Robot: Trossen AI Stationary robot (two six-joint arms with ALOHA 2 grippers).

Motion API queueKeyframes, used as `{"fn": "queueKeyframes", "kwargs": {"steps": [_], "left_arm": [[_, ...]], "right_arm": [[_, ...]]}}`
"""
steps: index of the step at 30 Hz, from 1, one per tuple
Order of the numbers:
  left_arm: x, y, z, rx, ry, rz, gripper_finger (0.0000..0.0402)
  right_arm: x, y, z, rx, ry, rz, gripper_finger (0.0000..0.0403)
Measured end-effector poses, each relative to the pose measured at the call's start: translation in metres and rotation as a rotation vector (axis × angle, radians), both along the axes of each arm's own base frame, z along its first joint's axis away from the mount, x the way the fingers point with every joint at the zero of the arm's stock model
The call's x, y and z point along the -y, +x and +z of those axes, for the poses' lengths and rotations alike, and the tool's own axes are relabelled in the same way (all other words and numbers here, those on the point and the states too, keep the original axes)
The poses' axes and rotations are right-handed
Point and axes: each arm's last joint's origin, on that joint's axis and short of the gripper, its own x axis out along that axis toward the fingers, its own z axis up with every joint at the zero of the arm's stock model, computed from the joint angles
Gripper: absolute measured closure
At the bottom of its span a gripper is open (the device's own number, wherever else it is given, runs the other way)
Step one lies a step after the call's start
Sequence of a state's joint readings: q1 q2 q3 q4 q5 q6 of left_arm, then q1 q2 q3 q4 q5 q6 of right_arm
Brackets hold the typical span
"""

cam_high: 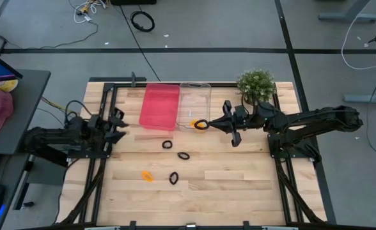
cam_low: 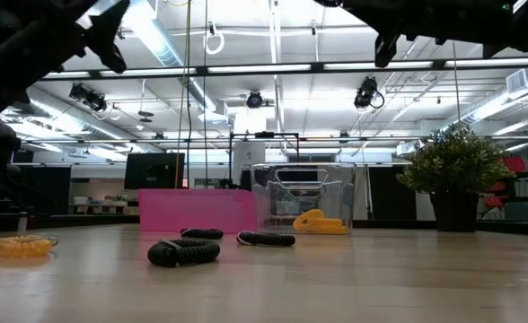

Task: Sort spring keychains
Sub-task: Put the black spring keychain into the red bin

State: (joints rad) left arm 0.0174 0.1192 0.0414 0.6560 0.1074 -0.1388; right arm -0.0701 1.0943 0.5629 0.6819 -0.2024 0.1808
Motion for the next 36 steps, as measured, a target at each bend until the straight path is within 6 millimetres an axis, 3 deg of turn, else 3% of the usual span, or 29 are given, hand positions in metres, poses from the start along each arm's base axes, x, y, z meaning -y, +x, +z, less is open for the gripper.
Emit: {"fn": "queueKeyframes", "kwargs": {"steps": [3,7,12,15,19,28,36], "left_arm": [[-0.003,0.009,0.011,-0.051,-0.126,0.019,0.0248],[-0.002,0.028,0.035,-0.122,-0.143,-0.018,0.0248],[0.011,0.052,0.061,-0.298,-0.160,-0.365,0.0248],[0.017,0.061,0.072,-0.329,-0.112,-0.467,0.0248],[0.021,0.074,0.070,-0.360,-0.055,-0.461,0.0248],[0.016,0.091,0.067,-0.363,-0.055,-0.156,0.0248],[0.026,0.111,0.058,-0.350,-0.065,-0.191,0.0248]], "right_arm": [[-0.003,0.000,0.001,0.011,0.002,0.012,0.0403],[-0.006,0.000,0.002,0.021,0.011,0.028,0.0403],[-0.007,0.000,0.000,-0.002,0.002,0.028,0.0403],[-0.007,0.000,-0.001,-0.008,0.014,0.030,0.0403],[-0.007,0.000,-0.001,-0.018,0.021,0.034,0.0403],[-0.013,0.002,0.001,-0.025,0.010,0.053,0.0403],[-0.030,0.007,0.016,-0.081,-0.054,0.042,0.0403]]}}
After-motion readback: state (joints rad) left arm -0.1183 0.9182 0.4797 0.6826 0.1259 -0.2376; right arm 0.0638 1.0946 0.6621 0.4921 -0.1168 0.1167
